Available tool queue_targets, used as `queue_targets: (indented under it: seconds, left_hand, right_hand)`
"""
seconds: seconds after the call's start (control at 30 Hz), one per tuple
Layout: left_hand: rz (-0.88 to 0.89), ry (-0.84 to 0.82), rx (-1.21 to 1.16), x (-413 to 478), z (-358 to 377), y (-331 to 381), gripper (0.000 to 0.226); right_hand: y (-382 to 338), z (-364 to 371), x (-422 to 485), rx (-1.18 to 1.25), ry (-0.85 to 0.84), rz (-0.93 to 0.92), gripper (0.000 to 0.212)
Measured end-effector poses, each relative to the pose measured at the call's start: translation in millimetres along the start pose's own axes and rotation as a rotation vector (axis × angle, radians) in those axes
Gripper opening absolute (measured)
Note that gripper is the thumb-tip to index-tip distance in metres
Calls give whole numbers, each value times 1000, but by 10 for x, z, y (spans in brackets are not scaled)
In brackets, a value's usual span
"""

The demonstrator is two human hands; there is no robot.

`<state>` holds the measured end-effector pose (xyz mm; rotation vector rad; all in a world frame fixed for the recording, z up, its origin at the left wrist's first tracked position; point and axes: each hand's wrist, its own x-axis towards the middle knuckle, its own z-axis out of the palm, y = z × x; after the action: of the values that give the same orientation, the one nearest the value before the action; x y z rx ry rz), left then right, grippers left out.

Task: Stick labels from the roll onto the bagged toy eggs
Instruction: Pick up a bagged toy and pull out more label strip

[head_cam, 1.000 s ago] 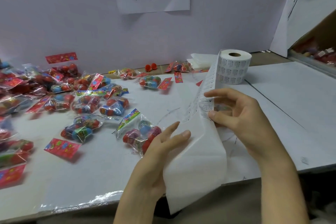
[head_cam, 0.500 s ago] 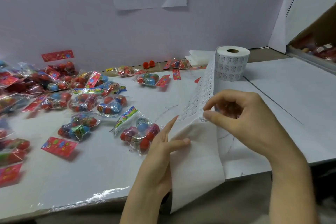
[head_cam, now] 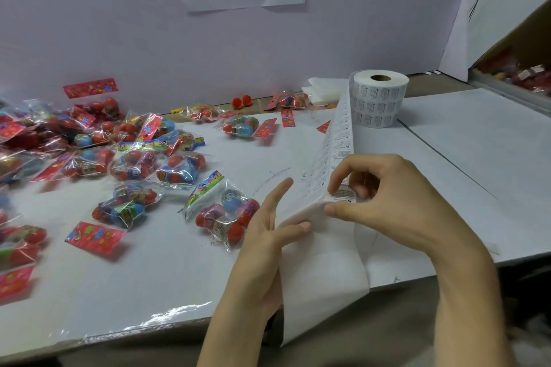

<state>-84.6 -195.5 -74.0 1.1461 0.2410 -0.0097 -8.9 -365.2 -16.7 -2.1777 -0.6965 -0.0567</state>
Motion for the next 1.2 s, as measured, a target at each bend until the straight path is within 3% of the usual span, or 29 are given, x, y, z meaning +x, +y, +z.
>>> queue_targets:
  seconds: [0.47, 0.67, 0.77, 0.87, 1.0, 1.2]
  left_hand:
    - [138, -34, 66, 24, 24, -64, 77]
    - [174, 29, 244, 13, 65, -105, 85]
    - [226, 46, 334, -2, 108, -125, 91]
    - [308, 79, 317, 7, 110, -161, 75]
    - [437, 103, 236, -6, 119, -149, 46]
    - [476, 119, 155, -29, 78, 25, 51]
  right_hand:
    - [53, -20, 5, 98, 34, 26, 14]
    - [195, -102, 38, 222, 606, 32, 10]
    - [127, -127, 8, 285, 687, -11, 8]
    - [50, -85, 25, 361, 597, -14, 18]
    - [-25, 16, 47, 399, 340, -26, 40]
    - [-91, 94, 59, 362, 8, -152, 64]
